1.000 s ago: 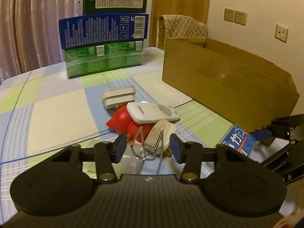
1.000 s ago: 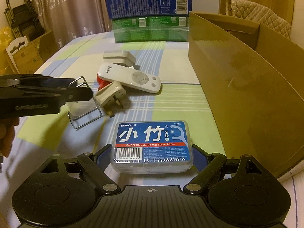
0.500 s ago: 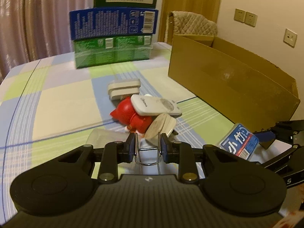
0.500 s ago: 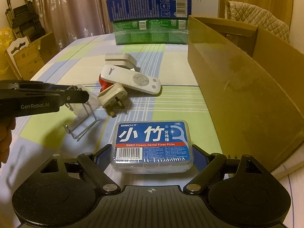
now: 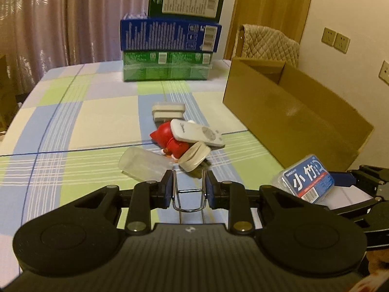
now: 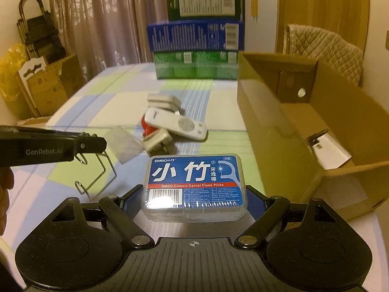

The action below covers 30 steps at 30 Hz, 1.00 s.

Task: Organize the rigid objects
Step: 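Carry the floss box and wire stand in both tools over the cardboard box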

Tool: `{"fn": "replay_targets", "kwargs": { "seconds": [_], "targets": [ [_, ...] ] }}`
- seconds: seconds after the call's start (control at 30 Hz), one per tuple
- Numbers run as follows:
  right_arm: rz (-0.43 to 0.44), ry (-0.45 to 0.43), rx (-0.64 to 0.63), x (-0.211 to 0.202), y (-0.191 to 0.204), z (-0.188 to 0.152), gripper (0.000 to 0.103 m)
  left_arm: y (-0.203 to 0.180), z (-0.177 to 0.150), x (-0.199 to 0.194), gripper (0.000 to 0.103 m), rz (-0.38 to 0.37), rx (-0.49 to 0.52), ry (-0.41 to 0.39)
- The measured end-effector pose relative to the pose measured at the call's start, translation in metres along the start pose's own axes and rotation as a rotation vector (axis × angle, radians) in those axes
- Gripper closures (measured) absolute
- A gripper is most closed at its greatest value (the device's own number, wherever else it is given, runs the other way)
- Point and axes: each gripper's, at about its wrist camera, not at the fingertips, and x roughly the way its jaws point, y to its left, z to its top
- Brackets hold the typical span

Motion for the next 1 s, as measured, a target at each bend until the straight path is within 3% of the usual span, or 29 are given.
{"fn": "replay_targets", "kwargs": {
  "seconds": [0.5,1.0],
  "targets": [
    [-0.044,-0.115,0.046,-0.093,-0.032,0.004,0.020,-0.059,0.003,-0.081,0.080,-0.003,-0.032,-0.041],
    [-0.131,-0.149,0.094,-0.135,-0.108,0.004,0.020,-0.143,0.030,-0.070,0.080,-0.123,0.034,-0.056]
  ]
}}
